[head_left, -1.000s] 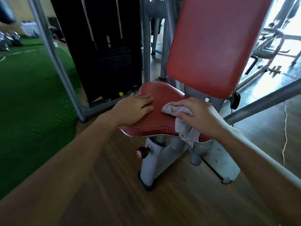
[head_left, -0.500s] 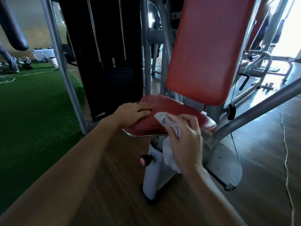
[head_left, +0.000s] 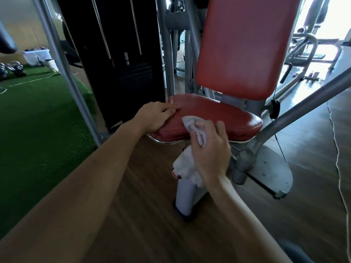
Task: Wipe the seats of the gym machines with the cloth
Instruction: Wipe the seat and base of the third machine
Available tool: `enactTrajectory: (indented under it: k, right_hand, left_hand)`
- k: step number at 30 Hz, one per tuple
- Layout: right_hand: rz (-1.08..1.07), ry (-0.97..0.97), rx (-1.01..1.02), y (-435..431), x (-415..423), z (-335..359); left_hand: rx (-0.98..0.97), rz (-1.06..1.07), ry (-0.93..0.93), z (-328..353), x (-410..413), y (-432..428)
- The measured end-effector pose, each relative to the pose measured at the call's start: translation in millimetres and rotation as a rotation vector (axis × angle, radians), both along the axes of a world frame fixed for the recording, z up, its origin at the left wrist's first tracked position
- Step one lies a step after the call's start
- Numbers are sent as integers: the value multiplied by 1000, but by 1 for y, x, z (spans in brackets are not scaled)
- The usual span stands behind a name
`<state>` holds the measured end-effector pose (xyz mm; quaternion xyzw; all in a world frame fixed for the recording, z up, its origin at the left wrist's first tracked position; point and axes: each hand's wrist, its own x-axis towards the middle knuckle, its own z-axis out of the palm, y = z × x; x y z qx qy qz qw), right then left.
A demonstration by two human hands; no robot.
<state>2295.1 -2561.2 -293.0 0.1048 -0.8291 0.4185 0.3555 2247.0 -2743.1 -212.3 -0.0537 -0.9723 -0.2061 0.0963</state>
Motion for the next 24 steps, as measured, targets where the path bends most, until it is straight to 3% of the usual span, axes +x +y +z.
enactTrajectory:
  k: [8, 15, 20, 24]
  right_hand:
    - [105, 42, -69, -33, 26, -16]
    - [-85, 28, -78, 2, -5, -12]
    - [125, 115, -45, -40, 16, -16]
    - [45, 94, -74, -27, 5, -12]
  left_hand:
    - [60, 18, -6, -3, -3, -1]
    - [43, 22, 10, -4, -2, -1]
    - [42, 22, 12, -6, -4, -3]
    - [58, 23, 9, -6, -3, -4]
